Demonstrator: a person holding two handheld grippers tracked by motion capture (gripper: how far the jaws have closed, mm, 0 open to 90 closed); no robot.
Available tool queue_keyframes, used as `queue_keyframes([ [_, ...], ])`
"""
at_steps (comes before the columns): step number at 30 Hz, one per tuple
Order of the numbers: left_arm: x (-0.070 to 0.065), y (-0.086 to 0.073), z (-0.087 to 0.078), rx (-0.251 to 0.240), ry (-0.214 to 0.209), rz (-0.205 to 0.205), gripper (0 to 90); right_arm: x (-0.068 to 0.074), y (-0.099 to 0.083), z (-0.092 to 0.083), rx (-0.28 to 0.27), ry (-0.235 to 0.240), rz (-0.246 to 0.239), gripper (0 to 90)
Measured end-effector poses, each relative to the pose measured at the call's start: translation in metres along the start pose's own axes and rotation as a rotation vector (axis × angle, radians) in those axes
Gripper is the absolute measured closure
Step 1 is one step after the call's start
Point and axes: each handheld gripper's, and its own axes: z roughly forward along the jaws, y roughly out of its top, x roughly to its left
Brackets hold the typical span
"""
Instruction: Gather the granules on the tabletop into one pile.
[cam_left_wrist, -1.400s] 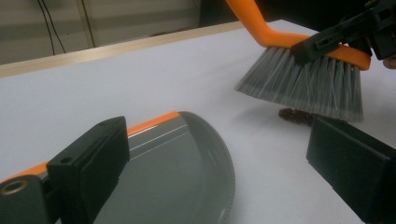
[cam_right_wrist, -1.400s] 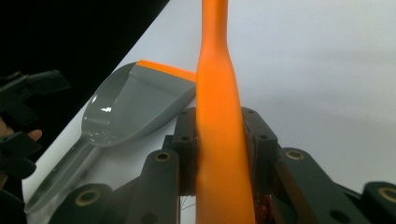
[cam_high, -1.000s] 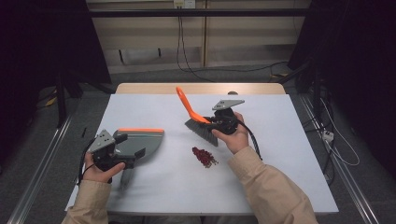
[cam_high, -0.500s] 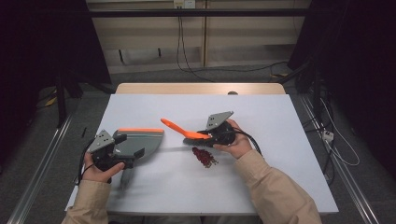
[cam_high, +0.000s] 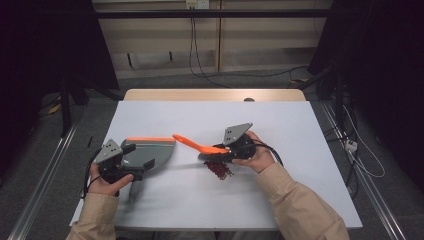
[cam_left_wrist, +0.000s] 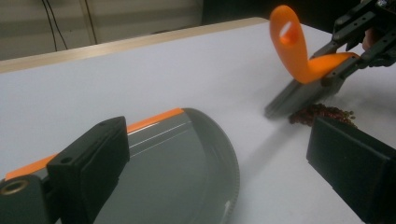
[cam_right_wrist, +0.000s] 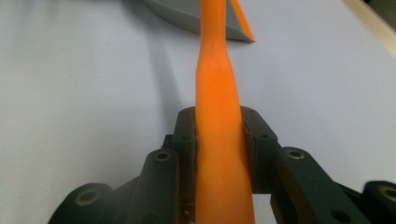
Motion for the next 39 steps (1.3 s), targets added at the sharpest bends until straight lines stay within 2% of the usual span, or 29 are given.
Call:
queue_keyframes([
  [6,-0.001,0.000,0.000,0.000,-0.002,0.002,5.8,-0.007,-0.001,-0.008,-0.059,-0.025,0.062,71.2],
  [13,-0.005,0.002,-0.003,0.012,-0.014,0.004,5.8,-0.004,-0.003,-0.021,-0.079,-0.050,0.119,71.2],
  [21,-0.008,0.000,-0.008,0.034,-0.019,-0.006,5.9,0.004,-0.012,-0.038,-0.052,-0.085,0.222,71.3],
  [25,-0.010,-0.003,-0.009,0.059,-0.011,-0.009,6.0,0.007,-0.019,-0.047,-0.052,-0.094,0.286,71.3],
  [29,-0.014,-0.005,-0.011,0.087,-0.025,-0.004,6.3,0.009,-0.024,-0.056,-0.063,-0.110,0.330,71.2],
  [34,-0.017,-0.012,-0.013,0.110,-0.023,-0.007,8.2,0.012,-0.030,-0.065,-0.070,-0.131,0.353,71.3],
  [36,-0.017,-0.014,-0.014,0.120,-0.015,-0.002,9.2,0.013,-0.033,-0.068,-0.071,-0.139,0.384,71.2],
  [39,-0.017,-0.016,-0.016,0.123,-0.009,-0.009,9.4,0.016,-0.036,-0.071,-0.076,-0.139,0.381,71.2],
])
